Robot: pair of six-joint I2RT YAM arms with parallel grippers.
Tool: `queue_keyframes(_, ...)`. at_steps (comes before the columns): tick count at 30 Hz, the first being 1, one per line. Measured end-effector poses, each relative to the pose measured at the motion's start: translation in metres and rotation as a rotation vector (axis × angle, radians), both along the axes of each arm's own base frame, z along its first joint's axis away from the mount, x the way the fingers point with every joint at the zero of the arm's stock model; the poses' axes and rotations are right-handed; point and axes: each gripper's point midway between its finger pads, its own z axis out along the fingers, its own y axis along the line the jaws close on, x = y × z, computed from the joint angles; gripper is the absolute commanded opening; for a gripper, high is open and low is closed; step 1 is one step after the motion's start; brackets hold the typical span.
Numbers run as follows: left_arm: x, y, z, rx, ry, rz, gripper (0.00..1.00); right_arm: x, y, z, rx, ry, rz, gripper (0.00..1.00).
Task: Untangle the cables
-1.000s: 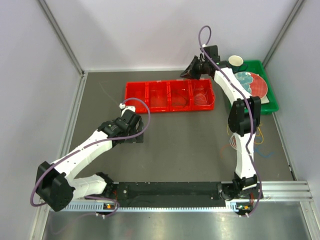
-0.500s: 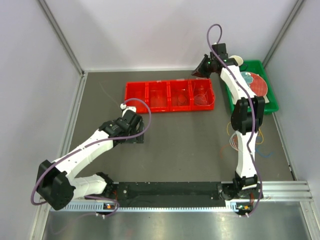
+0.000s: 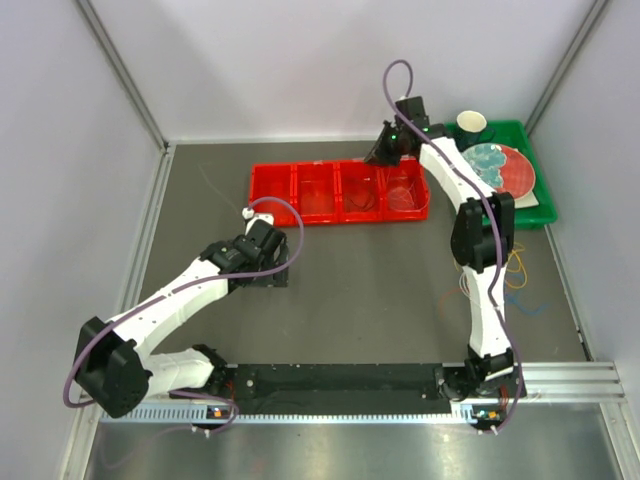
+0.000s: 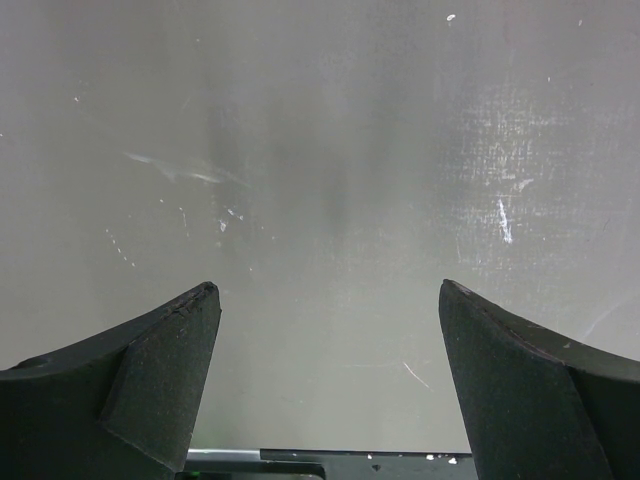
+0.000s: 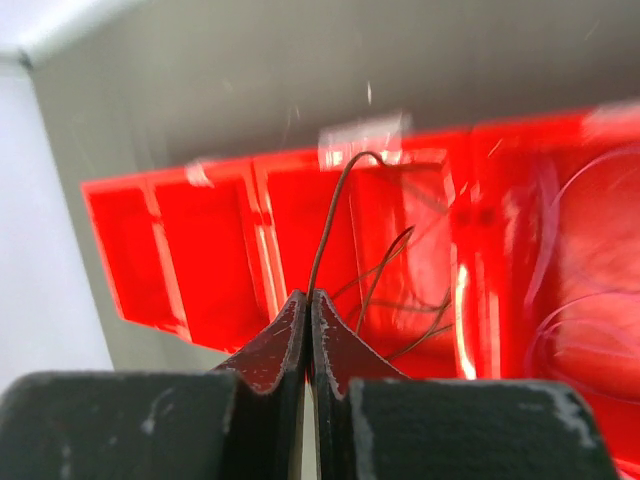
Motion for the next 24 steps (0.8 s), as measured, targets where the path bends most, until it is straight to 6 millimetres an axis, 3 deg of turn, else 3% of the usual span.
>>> queue_keyframes(3,0.0,0.0,0.0,0.001,-0.001,-0.001,0.94,-0.017,0.014,-0.025,-0.018,0.054,0.03,0.0)
queue_keyframes(7,0.0,0.0,0.0,0.004,-0.003,0.001,0.94,-0.04,0.017,-0.063,-0.048,0.151,0.048,0.0)
queue_keyframes(10,0.0,0.001,0.0,0.007,-0.005,0.003,0.94,-0.049,0.015,-0.075,-0.059,0.193,0.051,0.0)
queue_keyframes(12,0.001,0.001,0.0,0.009,-0.006,0.003,0.94,-0.048,0.015,-0.071,-0.056,0.185,0.053,0.01)
queue_keyframes(15,0.001,0.001,0.001,0.01,-0.008,0.004,0.94,-0.043,0.017,-0.059,-0.048,0.167,0.056,0.19)
queue_keyframes(16,0.001,0.001,0.001,0.011,-0.009,0.004,0.94,-0.041,0.018,-0.054,-0.045,0.159,0.058,0.32)
queue_keyframes(19,0.001,0.001,0.001,0.012,-0.01,0.003,0.94,-0.031,0.023,-0.027,-0.028,0.102,0.072,0.48)
queue_keyframes(24,0.0,0.0,0.001,0.013,-0.011,-0.002,0.94,-0.023,0.027,0.007,-0.009,0.027,0.093,0.54)
